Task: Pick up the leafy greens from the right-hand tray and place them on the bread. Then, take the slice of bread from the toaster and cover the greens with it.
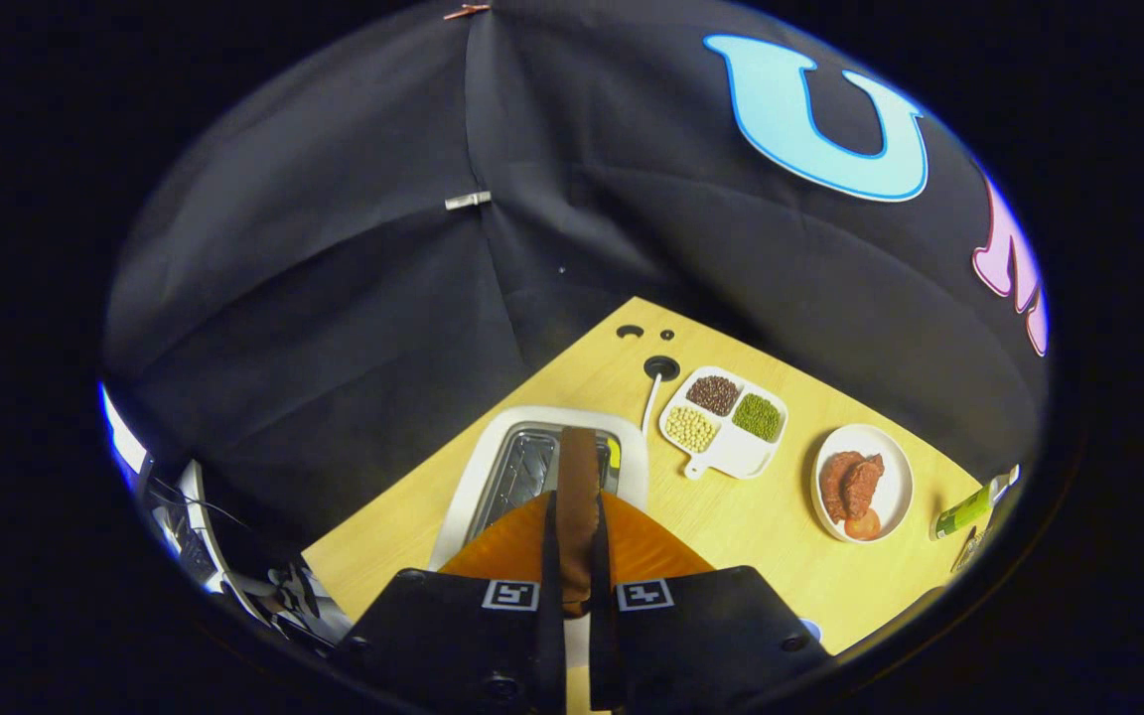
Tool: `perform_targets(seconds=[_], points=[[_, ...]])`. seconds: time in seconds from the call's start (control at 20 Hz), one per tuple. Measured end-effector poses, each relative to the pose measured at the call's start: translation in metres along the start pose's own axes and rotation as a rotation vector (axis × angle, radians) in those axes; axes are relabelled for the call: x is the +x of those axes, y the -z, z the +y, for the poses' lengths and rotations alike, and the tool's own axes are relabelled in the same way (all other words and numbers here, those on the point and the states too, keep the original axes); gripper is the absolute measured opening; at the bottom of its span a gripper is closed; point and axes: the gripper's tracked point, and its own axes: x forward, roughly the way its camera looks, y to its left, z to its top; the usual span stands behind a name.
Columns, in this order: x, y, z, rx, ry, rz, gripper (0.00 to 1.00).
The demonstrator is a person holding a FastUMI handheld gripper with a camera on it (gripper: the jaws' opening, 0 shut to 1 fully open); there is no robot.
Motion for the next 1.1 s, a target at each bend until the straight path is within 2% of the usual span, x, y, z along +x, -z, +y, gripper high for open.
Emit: perform_targets(seconds=[0.15,0.3,0.5,0.85,1.1], points=[[-0.037,-0.021,-0.009,0.014,-0.037,-0.081,0.14],[-0.076,-0.026,-0.034,0.035,-0.034,-0.129,0.14],[-0.127,-0.018,-0.081,0.06,0.028,-0.175,0.14],[-0.175,0.068,-0.162,0.205,0.176,-0.128,0.14],[-0.177,0.149,-0.196,0.345,0.248,-0.069,0.13]])
